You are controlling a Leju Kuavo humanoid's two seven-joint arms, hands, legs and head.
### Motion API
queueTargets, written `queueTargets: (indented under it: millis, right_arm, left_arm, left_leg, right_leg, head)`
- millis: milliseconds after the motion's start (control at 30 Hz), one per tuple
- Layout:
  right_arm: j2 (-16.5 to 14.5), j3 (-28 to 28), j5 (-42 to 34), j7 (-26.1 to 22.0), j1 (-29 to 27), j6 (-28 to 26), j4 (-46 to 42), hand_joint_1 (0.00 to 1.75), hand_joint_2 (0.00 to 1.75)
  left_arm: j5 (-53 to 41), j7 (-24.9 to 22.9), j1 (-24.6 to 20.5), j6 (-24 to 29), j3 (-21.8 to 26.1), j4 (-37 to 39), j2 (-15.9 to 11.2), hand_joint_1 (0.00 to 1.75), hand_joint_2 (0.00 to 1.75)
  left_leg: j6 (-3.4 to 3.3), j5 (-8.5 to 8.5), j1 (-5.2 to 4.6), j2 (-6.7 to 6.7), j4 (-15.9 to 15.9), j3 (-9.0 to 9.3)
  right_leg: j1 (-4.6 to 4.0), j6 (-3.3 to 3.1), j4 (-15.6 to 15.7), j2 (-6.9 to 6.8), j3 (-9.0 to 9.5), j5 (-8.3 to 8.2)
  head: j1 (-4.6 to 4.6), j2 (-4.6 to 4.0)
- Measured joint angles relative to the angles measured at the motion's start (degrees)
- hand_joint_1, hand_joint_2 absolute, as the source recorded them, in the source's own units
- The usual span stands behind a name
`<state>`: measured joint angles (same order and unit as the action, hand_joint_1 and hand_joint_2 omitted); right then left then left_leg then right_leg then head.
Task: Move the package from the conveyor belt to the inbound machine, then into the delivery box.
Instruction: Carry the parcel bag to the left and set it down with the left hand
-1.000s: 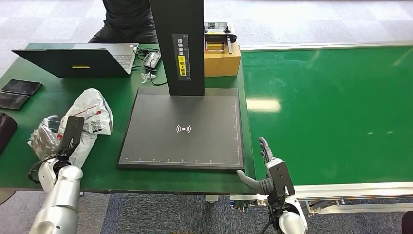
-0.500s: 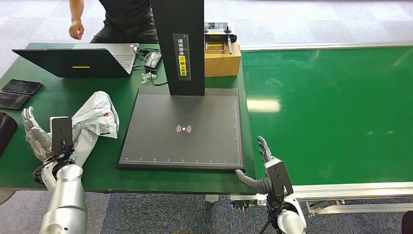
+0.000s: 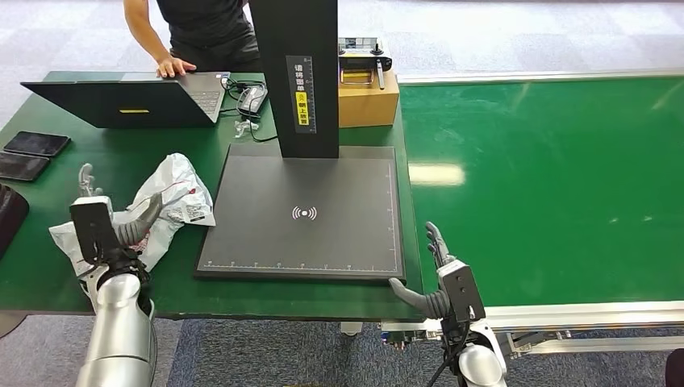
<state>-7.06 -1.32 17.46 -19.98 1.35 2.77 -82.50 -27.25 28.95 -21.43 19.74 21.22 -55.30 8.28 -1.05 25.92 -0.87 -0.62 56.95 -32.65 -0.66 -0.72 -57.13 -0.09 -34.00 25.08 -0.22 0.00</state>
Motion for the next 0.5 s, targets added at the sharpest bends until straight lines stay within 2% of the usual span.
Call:
queueTargets:
  millis: [167,233,333,500]
  right_arm:
    - [0.00,0.01,0.00,-0.67,0.55,0.41,0.33,0.00,1.75]
    - [0.00,-0.01,-0.04,-0.98,0.88,0.56,0.49,0.00,1.75]
    - [0.00,-0.04,-0.27,-1.94,1.49,0.96,0.73,0.00,1.75]
    - [0.00,-0.20,-0.68,-4.69,2.37,1.34,0.75,0.00,1.75]
  left_arm:
    - [17.18,7.56,3.67,-16.86,-2.99,-5.60,1.89,0.00,1.75]
    - [21.19,8.82,5.25,-22.28,-4.40,-8.25,2.55,0.00,1.75]
    - [23.74,8.94,7.11,-27.66,-6.61,-11.27,3.03,0.00,1.75]
    - [24.23,4.41,8.86,-34.29,-10.91,-12.33,3.25,0.00,1.75]
  left_leg:
    - [-0.01,0.01,-0.01,-0.01,0.00,0.00]
    - [-0.02,0.02,-0.01,0.00,0.00,-0.01]
    - [-0.03,0.02,-0.01,0.01,0.00,0.00]
    - [-0.02,0.01,-0.01,0.02,0.00,0.01]
  right_leg:
    - [0.02,0.00,0.00,0.01,0.00,0.00]
    - [0.02,0.01,0.00,0.00,0.00,0.00]
    - [0.02,0.01,0.01,-0.01,0.00,0.01]
    - [0.02,0.00,0.01,-0.02,0.01,-0.01]
  head:
    - [0.01,0.00]
    - [0.01,0.00]
    - [0.00,0.00]
    - [0.01,0.00]
